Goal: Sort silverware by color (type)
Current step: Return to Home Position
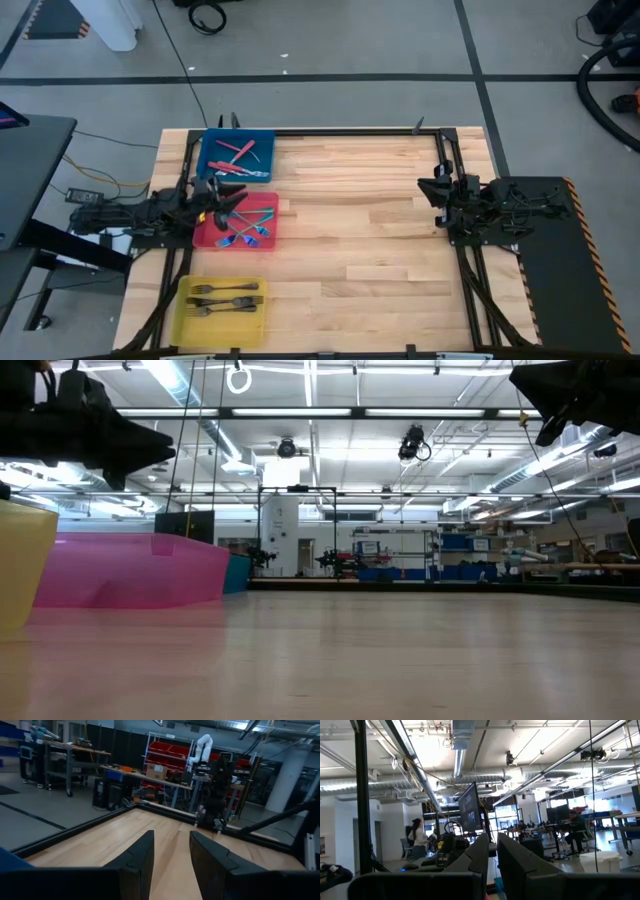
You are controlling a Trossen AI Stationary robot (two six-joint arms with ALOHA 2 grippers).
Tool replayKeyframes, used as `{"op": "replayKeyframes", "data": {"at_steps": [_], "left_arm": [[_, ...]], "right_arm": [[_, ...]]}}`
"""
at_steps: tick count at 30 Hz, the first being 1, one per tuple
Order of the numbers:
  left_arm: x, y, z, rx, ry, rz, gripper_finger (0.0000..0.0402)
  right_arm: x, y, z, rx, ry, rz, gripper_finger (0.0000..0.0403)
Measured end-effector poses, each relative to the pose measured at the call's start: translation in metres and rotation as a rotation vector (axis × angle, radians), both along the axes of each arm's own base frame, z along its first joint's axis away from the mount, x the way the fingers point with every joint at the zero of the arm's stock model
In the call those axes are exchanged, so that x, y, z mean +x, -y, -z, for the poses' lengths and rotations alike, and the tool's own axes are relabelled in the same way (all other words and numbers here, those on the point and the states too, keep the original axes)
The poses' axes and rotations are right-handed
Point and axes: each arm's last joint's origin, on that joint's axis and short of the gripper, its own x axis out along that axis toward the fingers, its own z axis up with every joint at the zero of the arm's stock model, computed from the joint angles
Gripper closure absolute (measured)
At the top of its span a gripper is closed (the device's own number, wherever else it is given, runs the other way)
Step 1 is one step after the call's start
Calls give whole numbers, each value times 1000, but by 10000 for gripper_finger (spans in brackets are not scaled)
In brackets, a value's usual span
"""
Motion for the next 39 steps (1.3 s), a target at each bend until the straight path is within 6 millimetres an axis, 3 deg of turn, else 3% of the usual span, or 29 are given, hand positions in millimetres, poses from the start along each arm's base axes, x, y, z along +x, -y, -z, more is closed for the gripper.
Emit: {"op": "replayKeyframes", "data": {"at_steps": [10,39], "left_arm": [[-1,-7,0,0,2,-75,276],[-1,-7,0,0,1,-74,276]], "right_arm": [[0,0,0,0,0,0,356],[0,0,0,0,0,0,355]]}}
